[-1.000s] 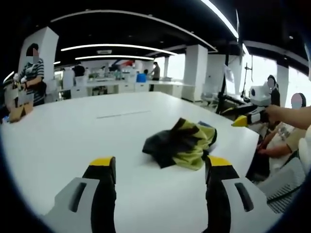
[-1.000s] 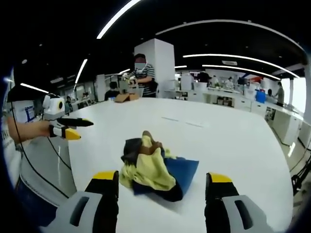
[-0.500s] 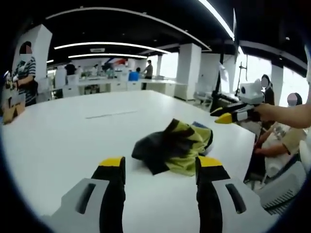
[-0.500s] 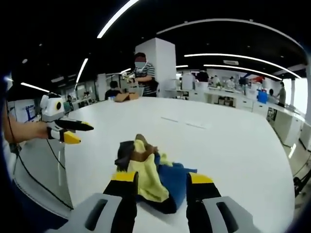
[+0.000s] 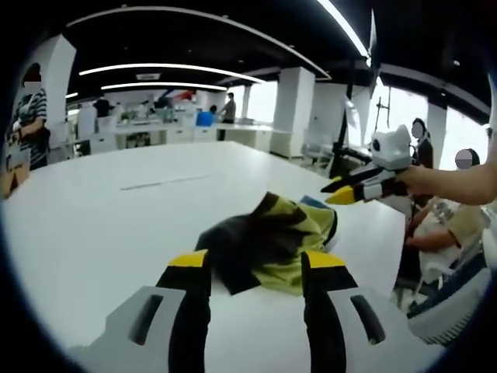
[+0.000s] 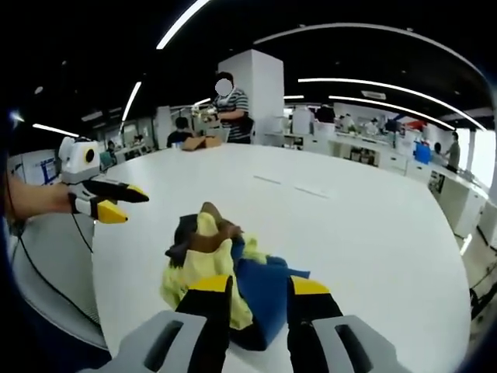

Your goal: Fold the garment on the visible template until the final outline fits inside the template.

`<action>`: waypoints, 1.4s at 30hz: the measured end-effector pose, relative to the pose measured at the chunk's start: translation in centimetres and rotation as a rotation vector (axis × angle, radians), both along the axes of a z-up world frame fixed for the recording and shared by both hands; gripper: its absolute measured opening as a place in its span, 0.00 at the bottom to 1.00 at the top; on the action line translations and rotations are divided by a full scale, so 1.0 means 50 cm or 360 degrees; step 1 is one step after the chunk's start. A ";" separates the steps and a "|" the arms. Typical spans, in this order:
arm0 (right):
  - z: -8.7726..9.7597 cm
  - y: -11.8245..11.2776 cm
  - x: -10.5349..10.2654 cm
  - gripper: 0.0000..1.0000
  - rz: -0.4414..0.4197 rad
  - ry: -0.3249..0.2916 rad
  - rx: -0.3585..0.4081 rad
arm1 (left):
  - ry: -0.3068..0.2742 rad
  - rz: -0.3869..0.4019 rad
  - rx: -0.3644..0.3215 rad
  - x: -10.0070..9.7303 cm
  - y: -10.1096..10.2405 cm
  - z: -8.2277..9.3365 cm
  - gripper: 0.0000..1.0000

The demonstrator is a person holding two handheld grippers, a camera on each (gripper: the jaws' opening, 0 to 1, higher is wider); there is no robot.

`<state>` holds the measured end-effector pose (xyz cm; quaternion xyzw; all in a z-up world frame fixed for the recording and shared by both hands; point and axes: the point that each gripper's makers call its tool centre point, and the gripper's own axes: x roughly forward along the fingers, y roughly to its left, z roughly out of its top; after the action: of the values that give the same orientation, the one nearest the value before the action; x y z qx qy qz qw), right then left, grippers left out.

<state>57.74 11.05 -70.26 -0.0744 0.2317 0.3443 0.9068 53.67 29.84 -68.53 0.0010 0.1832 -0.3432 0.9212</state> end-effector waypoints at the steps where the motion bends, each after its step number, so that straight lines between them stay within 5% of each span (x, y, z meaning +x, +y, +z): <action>1: -0.002 0.001 0.001 0.22 0.0005 0.0002 -0.0006 | 0.0003 -0.0009 -0.0005 0.003 -0.008 -0.001 0.42; 30: -0.064 0.076 0.010 0.10 0.0284 0.0021 -0.0200 | 0.0159 -0.0182 0.0067 0.053 -0.126 -0.089 0.22; 42: -0.078 0.087 0.015 0.00 0.0237 0.0050 -0.0221 | 0.0237 -0.0222 0.0080 0.051 -0.150 -0.118 0.11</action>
<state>58.49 15.38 -74.15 -0.1487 0.2630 0.3949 0.8676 56.23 22.34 -74.45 0.0113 0.2590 -0.4009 0.8787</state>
